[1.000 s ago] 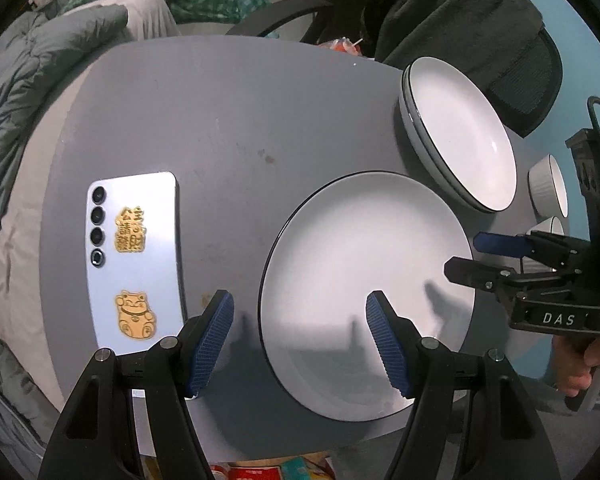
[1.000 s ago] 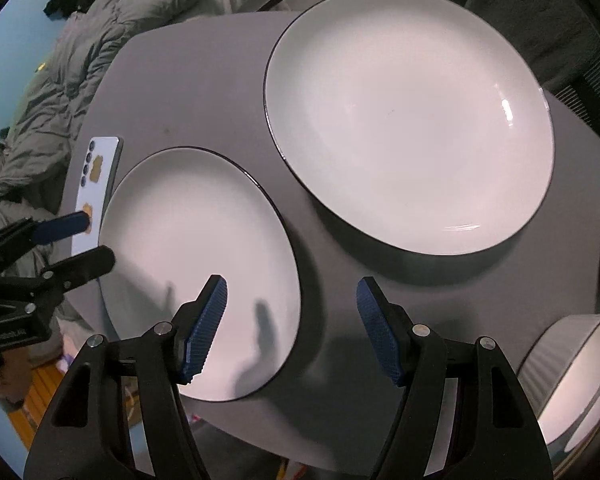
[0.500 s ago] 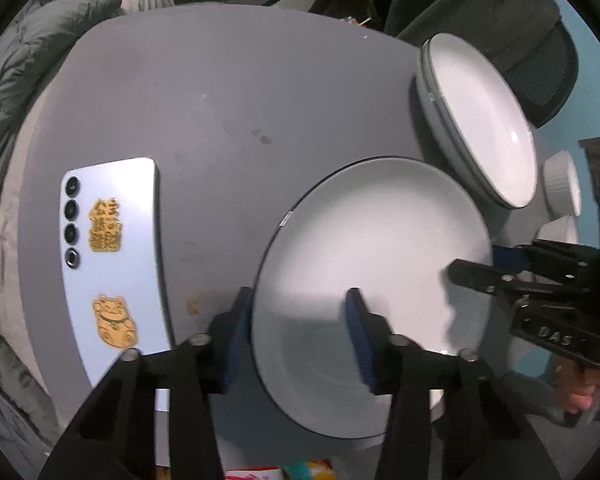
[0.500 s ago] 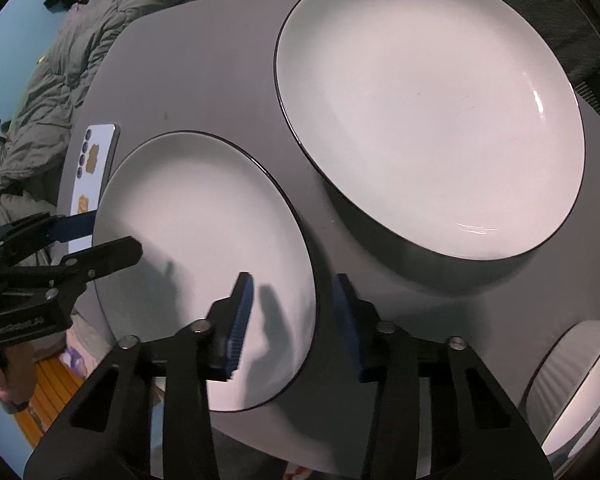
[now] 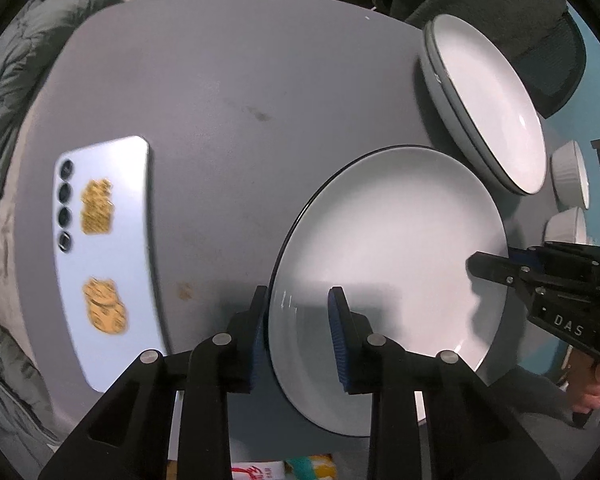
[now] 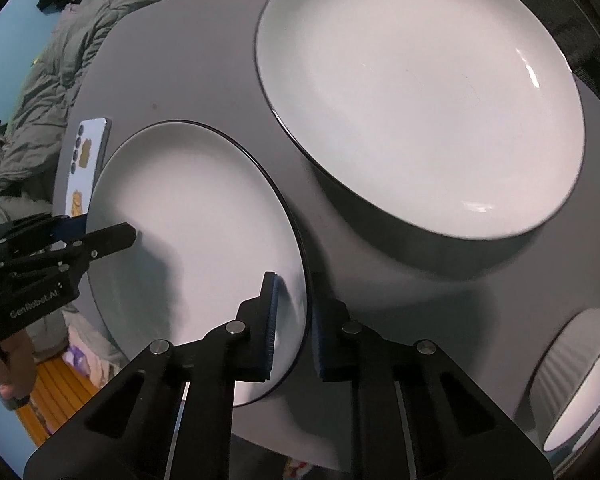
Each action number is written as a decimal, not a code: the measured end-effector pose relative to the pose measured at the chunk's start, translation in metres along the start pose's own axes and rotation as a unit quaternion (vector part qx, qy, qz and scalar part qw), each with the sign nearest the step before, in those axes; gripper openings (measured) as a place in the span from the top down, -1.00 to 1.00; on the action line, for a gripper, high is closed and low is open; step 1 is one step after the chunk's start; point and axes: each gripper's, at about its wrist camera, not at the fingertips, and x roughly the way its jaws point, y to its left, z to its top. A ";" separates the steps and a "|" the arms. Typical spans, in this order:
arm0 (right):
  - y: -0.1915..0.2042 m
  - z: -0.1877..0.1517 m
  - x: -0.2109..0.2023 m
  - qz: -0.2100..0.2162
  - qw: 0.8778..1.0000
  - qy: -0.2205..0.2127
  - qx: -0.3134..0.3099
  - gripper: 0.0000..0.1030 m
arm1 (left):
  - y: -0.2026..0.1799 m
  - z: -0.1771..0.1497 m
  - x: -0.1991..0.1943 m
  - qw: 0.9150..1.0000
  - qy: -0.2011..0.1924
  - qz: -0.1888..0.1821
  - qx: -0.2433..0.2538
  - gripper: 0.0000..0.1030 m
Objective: Organize plates and bowls
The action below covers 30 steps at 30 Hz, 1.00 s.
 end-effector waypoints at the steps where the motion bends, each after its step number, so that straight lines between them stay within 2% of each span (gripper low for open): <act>1: -0.003 -0.002 -0.001 -0.001 1.000 0.001 0.002 0.70 | -0.003 -0.002 0.001 1.000 0.002 -0.003 -0.001 0.46; 10: -0.034 -0.027 -0.013 0.001 1.000 0.001 0.025 0.71 | -0.043 -0.020 0.012 0.999 0.020 -0.024 0.018 0.46; 22: -0.079 -0.048 -0.030 -0.014 0.998 -0.014 0.061 0.72 | -0.098 -0.018 0.022 0.997 0.027 -0.034 0.057 0.46; 26: -0.082 -0.053 -0.031 -0.015 0.997 -0.021 0.074 0.72 | -0.116 -0.014 0.031 0.997 0.032 -0.035 0.058 0.45; 30: -0.079 -0.054 -0.030 -0.013 0.996 -0.029 0.082 0.72 | -0.116 -0.012 0.031 0.997 0.032 -0.032 0.065 0.45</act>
